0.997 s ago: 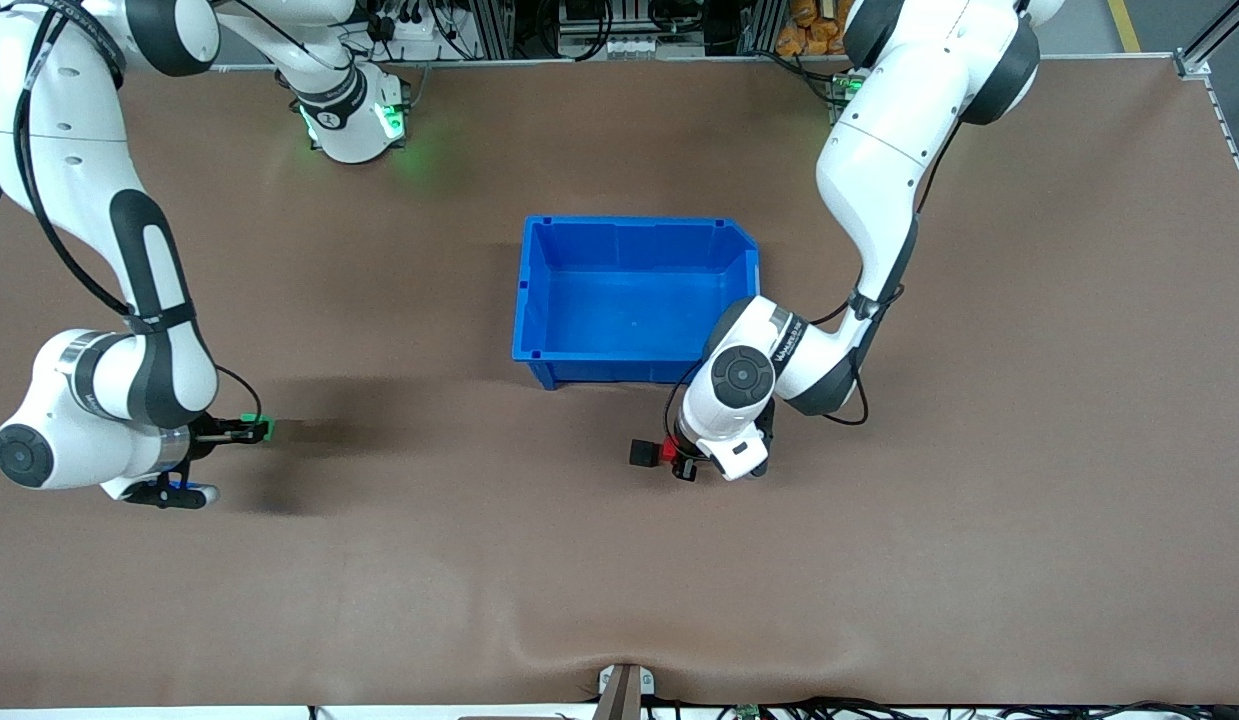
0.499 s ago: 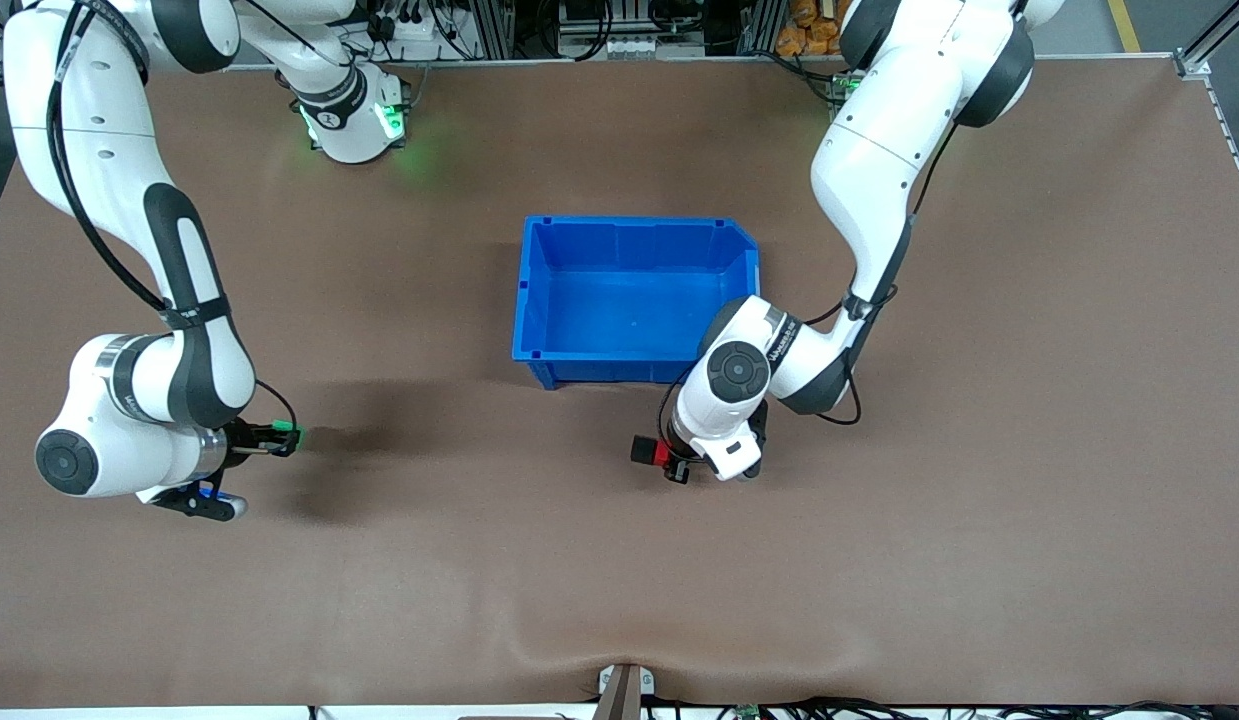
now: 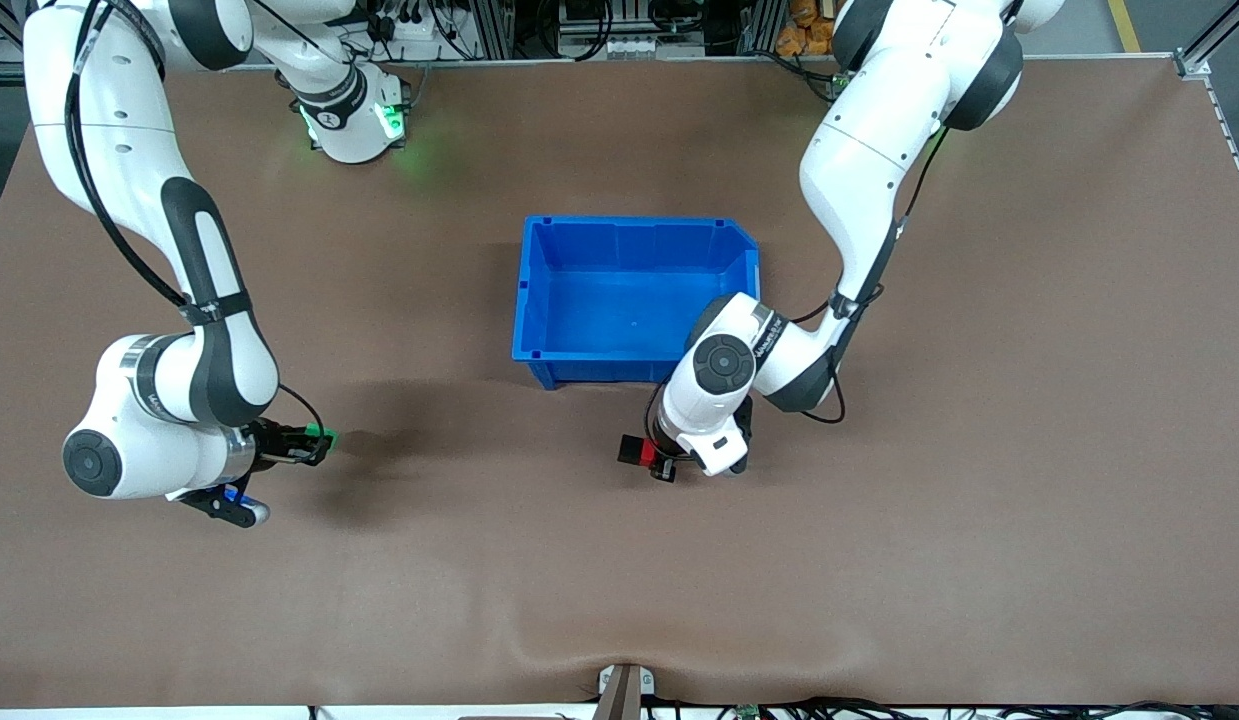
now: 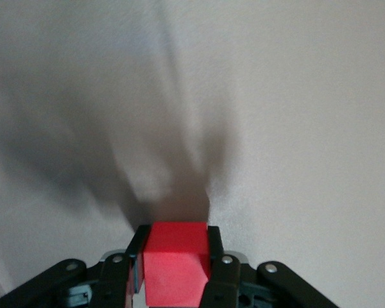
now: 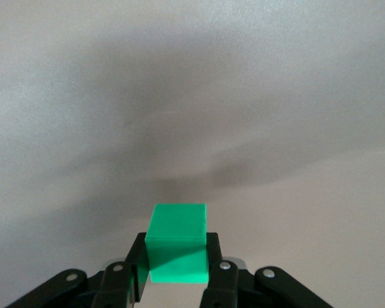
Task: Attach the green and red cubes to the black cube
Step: 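Place the red cube against the black cube while the right gripper lifts green, then release the red cube and raise the left gripper while the right gripper carries green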
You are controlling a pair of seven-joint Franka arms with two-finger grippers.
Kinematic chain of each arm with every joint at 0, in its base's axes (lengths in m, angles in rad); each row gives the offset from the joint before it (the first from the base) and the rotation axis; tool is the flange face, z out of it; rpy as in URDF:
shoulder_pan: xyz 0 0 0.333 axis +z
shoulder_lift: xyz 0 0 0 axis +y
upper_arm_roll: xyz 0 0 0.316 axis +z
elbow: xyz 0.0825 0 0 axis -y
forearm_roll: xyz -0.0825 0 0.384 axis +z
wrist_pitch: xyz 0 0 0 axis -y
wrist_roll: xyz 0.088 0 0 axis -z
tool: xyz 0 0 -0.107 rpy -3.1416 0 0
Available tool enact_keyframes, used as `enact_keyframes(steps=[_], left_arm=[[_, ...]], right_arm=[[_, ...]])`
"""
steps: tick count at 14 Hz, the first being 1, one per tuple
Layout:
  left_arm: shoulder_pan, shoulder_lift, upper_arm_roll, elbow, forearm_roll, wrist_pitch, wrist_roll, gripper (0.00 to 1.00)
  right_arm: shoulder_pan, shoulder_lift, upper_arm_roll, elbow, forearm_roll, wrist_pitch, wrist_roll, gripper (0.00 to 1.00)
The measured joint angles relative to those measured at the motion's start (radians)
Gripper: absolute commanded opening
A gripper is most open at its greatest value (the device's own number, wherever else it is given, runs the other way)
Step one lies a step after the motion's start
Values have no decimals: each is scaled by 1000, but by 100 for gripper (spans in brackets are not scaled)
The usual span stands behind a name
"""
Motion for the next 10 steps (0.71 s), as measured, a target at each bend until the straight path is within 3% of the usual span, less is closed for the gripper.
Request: enact_keyframes(steps=[3, 4, 6, 10], left_arm=[[-32, 0, 20, 3, 0, 0, -58, 0], [-37, 0, 22, 3, 0, 0, -70, 21], [-39, 1, 27, 3, 0, 0, -73, 100], [-50, 1, 55, 5, 0, 0, -71, 100]], right_arm=[[21, 0, 2, 0, 55, -1, 95, 0], [39, 0, 2, 0, 63, -1, 151, 0], [75, 0, 4, 1, 75, 0, 253, 0], [139, 0, 5, 15, 139, 6, 475, 0]])
